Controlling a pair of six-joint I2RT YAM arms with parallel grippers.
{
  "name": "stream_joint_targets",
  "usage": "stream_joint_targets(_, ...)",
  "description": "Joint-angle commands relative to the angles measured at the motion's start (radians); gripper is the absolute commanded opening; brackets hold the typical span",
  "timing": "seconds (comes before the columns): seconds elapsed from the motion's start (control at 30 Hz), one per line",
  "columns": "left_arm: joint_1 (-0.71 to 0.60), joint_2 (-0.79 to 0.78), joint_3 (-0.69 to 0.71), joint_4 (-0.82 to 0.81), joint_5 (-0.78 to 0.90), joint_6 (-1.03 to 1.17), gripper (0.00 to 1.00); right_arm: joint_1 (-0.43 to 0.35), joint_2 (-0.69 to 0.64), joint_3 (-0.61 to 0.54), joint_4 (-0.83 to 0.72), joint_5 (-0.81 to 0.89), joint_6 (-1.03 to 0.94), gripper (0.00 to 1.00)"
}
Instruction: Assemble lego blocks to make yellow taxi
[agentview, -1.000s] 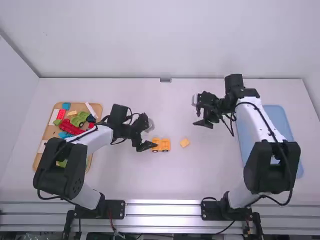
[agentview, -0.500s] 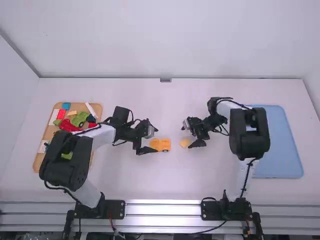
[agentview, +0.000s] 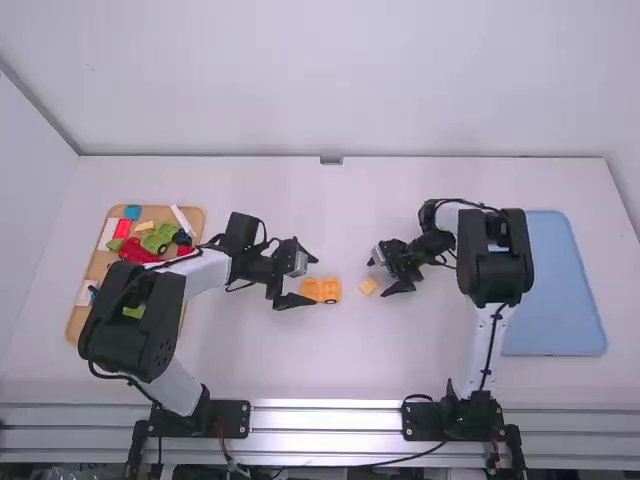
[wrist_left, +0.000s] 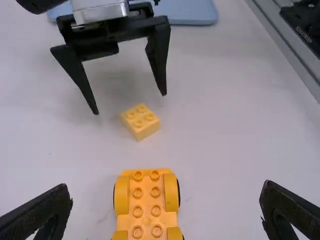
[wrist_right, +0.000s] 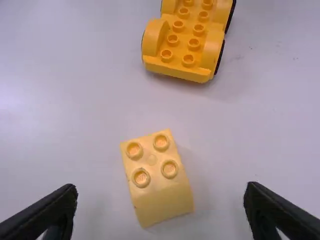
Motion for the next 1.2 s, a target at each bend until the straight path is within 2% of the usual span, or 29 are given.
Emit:
stream_joint_targets(0.0, 0.001, 0.002, 0.005, -0.003, 0.048, 0.008, 0.99, 0.001, 0.009, -0.040, 0.030, -0.033, -0.017, 0.78)
stream_joint_targets(0.1, 0.001, 0.002, 0.005, 0.000, 0.049, 0.008, 0.99, 0.001, 0.009, -0.086, 0.106, -0.032, -0.002, 0.72)
stream_joint_targets(0.2, 0.001, 0.002, 0.005, -0.006, 0.051, 0.008, 0.99, 0.001, 0.009, -0.125, 0.162, -0.056, 0.041, 0.71)
stream_joint_targets(0.47, -0.007, 0.002, 0.005, -0.013, 0.044, 0.008, 0.99, 0.003, 0.009, -0.124, 0.154, -0.078, 0.002, 0.66)
stream_joint_targets(0.6, -0.029, 0.002, -0.017, 0.006, -0.016, 0.008, 0.99, 0.026, 0.009, -0.124, 0.153, -0.061, 0.001, 0.52)
stream_joint_targets(0.7, -0.039, 0.002, -0.063, 0.076, -0.029, 0.008, 0.99, 0.026, 0.009, -0.124, 0.152, -0.055, 0.013, 0.47)
stream_joint_targets(0.73, -0.038, 0.002, -0.079, 0.105, -0.023, 0.006, 0.99, 0.028, 0.009, -0.124, 0.152, -0.055, 0.011, 0.41)
stream_joint_targets(0.77, -0.038, 0.002, -0.087, 0.119, -0.023, -0.002, 0.99, 0.029, 0.009, -0.124, 0.152, -0.054, 0.011, 0.40)
stream_joint_targets(0.9, -0.037, 0.002, -0.151, 0.278, -0.057, -0.140, 0.99, 0.042, 0.009, -0.124, 0.152, -0.054, 0.012, 0.38)
stream_joint_targets(0.97, -0.042, 0.002, -0.190, 0.373, -0.104, -0.224, 0.99, 0.050, 0.009, -0.124, 0.152, -0.053, 0.013, 0.30)
stream_joint_targets(1.17, -0.044, 0.002, -0.230, 0.423, -0.147, -0.226, 0.99, 0.060, 0.008, -0.123, 0.148, -0.056, 0.013, 0.24)
